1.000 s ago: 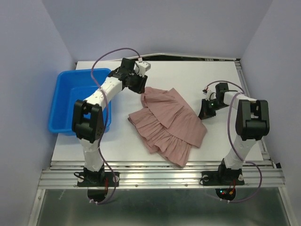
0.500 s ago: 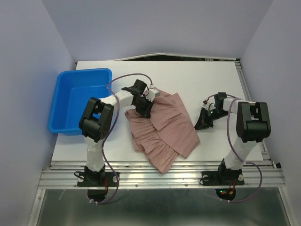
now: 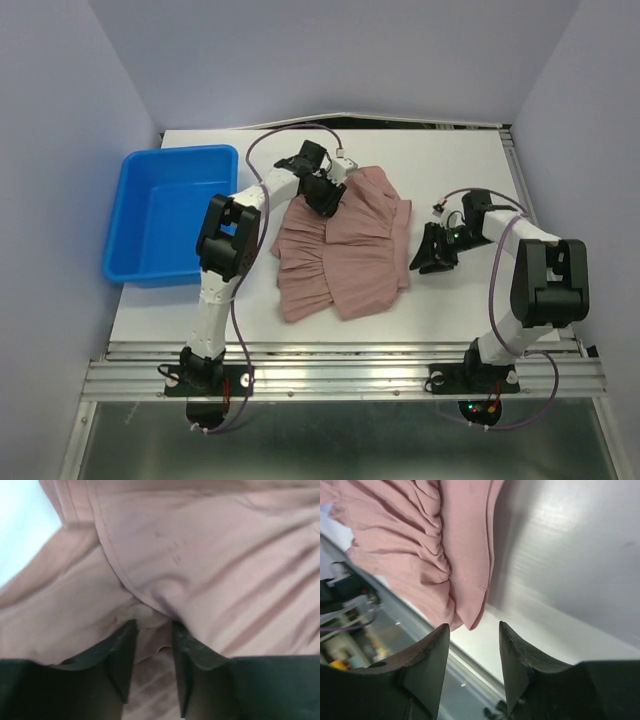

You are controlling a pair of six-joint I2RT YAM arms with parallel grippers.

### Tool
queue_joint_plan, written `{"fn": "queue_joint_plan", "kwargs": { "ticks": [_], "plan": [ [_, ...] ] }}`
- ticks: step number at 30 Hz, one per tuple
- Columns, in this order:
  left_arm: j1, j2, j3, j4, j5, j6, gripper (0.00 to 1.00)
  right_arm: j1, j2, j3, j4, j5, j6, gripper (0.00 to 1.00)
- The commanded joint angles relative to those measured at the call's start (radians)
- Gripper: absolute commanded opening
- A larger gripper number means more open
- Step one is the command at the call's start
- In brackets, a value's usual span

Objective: Fold and stack the skirts
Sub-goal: Flatten the skirt out

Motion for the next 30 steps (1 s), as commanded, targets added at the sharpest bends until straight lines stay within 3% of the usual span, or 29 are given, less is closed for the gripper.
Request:
{"fn": "queue_joint_plan", "kwargs": {
  "ticks": [1, 4, 8, 11, 14, 19, 23, 25, 28, 30],
  "plan": [
    [0.000, -0.323, -0.148, -0.008, 0.020, 0.072, 0.49, 0.004, -0.107, 0.109, -0.036, 0.150, -0.188, 0.51],
    [-0.005, -0.523, -0.321, 0.010, 0.008, 0.131, 0.65, 0.004, -0.167, 0.143, -0.039, 0.191, -0.257, 0.54],
    [-0.017, -0.753, -0.589, 0.027, 0.002, 0.201, 0.66, 0.055, -0.179, 0.197, 0.004, 0.167, -0.260, 0.55],
    [-0.091, -0.901, -0.726, 0.047, -0.064, 0.248, 0.67, 0.160, -0.148, 0.236, 0.005, 0.170, -0.257, 0.53],
    [-0.173, -0.987, -0.919, 0.075, -0.133, 0.265, 0.67, 0.254, -0.112, 0.235, 0.051, 0.216, -0.217, 0.52],
    [-0.286, -1.035, -1.062, 0.175, -0.247, 0.245, 0.67, 0.265, 0.006, 0.331, 0.179, 0.292, -0.168, 0.52],
    [-0.264, -0.992, -0.981, 0.138, -0.215, 0.250, 0.67, 0.265, 0.115, 0.503, 0.179, 0.351, -0.177, 0.52],
    [-0.196, -0.902, -0.831, 0.013, -0.088, 0.320, 0.66, 0.265, 0.169, 0.596, 0.176, 0.395, -0.205, 0.54],
    [-0.101, -0.729, -0.495, -0.121, -0.008, 0.383, 0.66, 0.251, 0.238, 0.713, 0.162, 0.438, -0.249, 0.73],
    [-0.064, -0.641, -0.362, -0.158, 0.015, 0.402, 0.66, 0.240, 0.276, 0.766, 0.148, 0.450, -0.274, 0.75]
  ]
}}
